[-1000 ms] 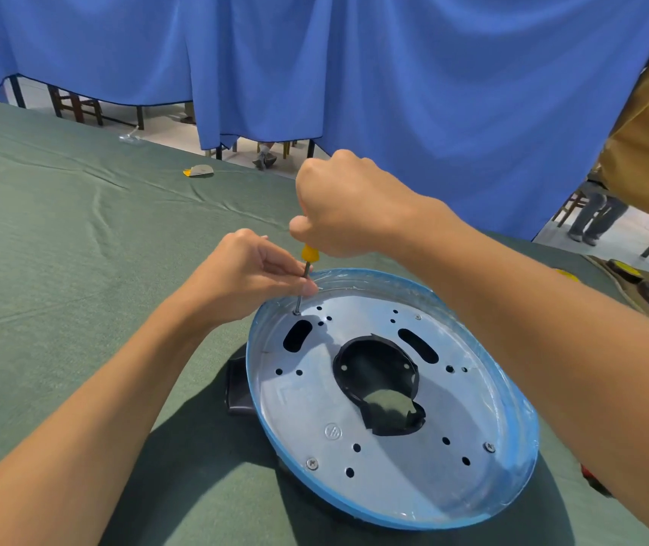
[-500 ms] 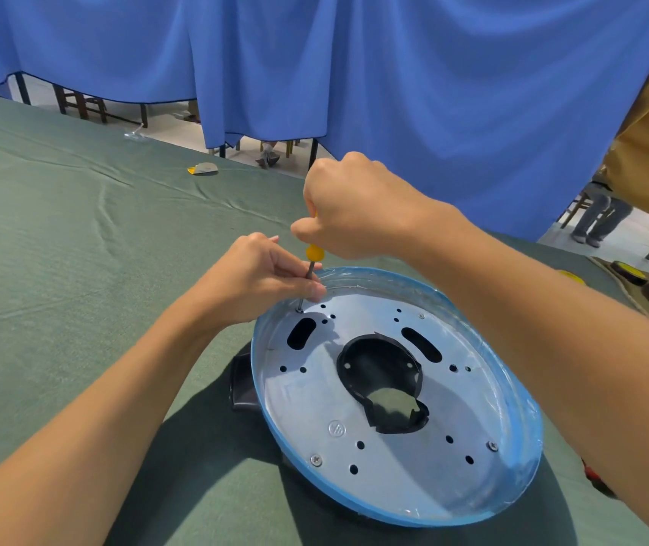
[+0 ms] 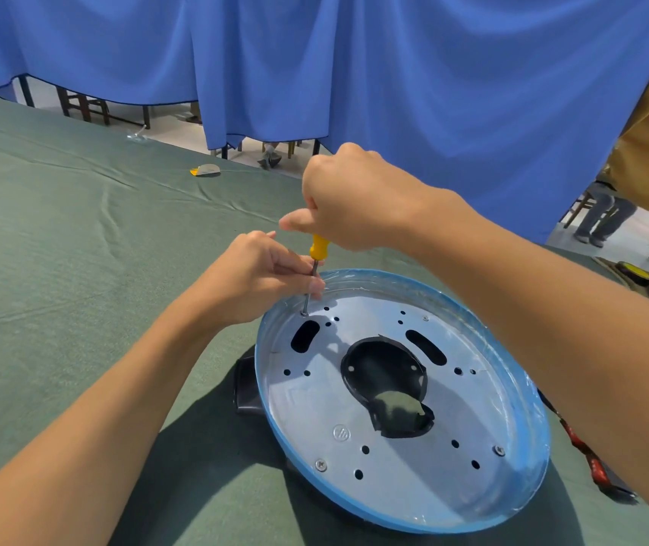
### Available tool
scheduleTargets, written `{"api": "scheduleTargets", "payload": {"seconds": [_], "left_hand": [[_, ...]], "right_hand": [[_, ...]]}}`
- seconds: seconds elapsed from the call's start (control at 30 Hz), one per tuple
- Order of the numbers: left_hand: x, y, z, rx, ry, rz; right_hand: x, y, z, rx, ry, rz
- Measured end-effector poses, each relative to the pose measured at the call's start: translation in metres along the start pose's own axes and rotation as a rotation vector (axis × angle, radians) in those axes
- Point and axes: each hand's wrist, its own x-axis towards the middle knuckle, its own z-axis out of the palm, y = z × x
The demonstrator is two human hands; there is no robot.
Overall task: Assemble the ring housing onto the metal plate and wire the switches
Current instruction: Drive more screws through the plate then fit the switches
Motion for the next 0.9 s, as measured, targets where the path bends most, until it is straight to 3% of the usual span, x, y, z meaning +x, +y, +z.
{"api": "scheduleTargets", "payload": {"seconds": [0.1, 0.17, 0.33, 0.57, 0.73, 0.9], "left_hand": [[0.0, -0.002, -0.003, -0.075, -0.125, -0.016], [-0.001, -0.001, -0.003, -0.109, -0.167, -0.037], [0.0, 0.001, 0.002, 0.016, -0.004, -0.009], [-0.002, 0.002, 0.0, -0.07, -0.189, -0.021], [-0.001, 0.004, 0.004, 0.001, 0.006, -0.029], [-0.002, 0.004, 0.002, -0.101, -0.16, -0.061]], "right_hand": [[-0.002, 0.003, -0.008, 0.047, -0.101, -0.113], [-0.002, 0.004, -0.01, 0.068, -0.076, -0.124], [-0.002, 0.004, 0.002, 0.035, -0.005, 0.043], [-0.005, 0.004, -0.008, 0.035, -0.055, -0.11], [-0.001, 0.002, 0.0, 0.037, -0.019, 0.049], [-0.003, -0.002, -0.009, 0.036, -0.121, -0.103]]}}
